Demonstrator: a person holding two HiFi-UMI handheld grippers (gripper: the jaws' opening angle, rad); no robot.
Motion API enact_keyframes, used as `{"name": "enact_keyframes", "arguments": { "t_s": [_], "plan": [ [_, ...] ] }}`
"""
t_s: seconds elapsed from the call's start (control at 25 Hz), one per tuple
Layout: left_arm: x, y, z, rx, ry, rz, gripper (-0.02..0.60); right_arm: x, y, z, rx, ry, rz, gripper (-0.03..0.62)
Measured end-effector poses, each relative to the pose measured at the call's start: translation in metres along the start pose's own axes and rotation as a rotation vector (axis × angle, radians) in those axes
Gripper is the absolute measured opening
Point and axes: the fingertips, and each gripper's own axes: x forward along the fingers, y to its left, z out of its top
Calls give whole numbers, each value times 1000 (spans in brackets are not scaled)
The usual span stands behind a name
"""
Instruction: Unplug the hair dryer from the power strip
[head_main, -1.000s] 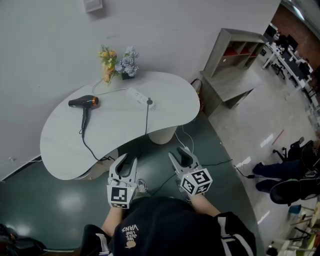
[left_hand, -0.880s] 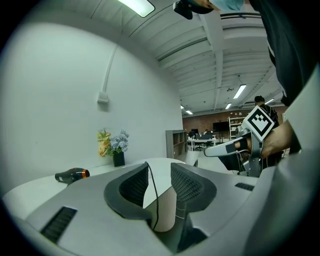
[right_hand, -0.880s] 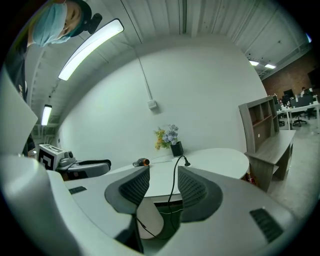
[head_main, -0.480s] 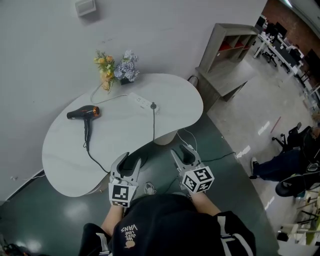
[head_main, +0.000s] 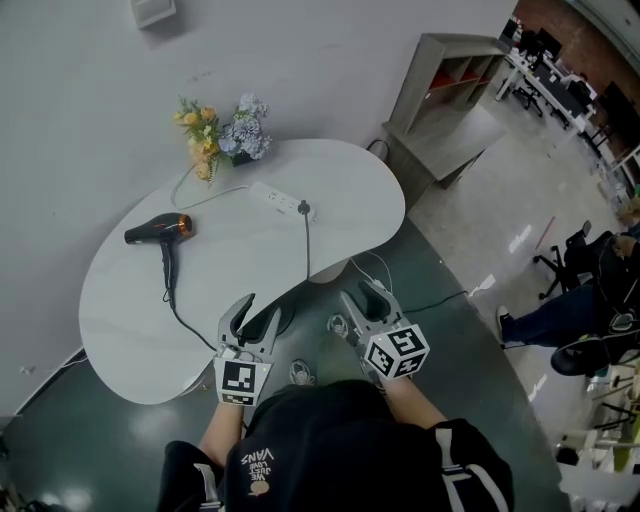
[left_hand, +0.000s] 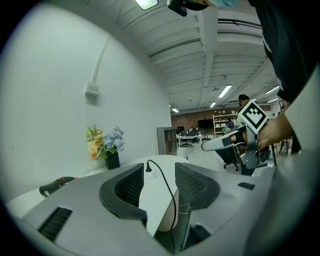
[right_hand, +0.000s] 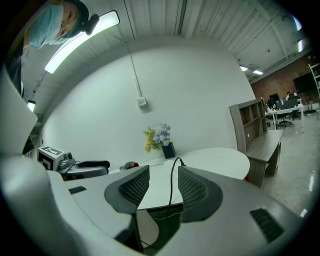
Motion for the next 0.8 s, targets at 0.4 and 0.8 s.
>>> {"name": "enact_keyframes", "arguments": {
  "t_s": [0.4,0.8],
  "plan": [
    [47,17,-3,46,32,0,190,47,-26,6,-27,37,49,161],
    [118,45,-9,133,60,-8,190,98,-65,13,-36,76,85,161]
  ]
}}
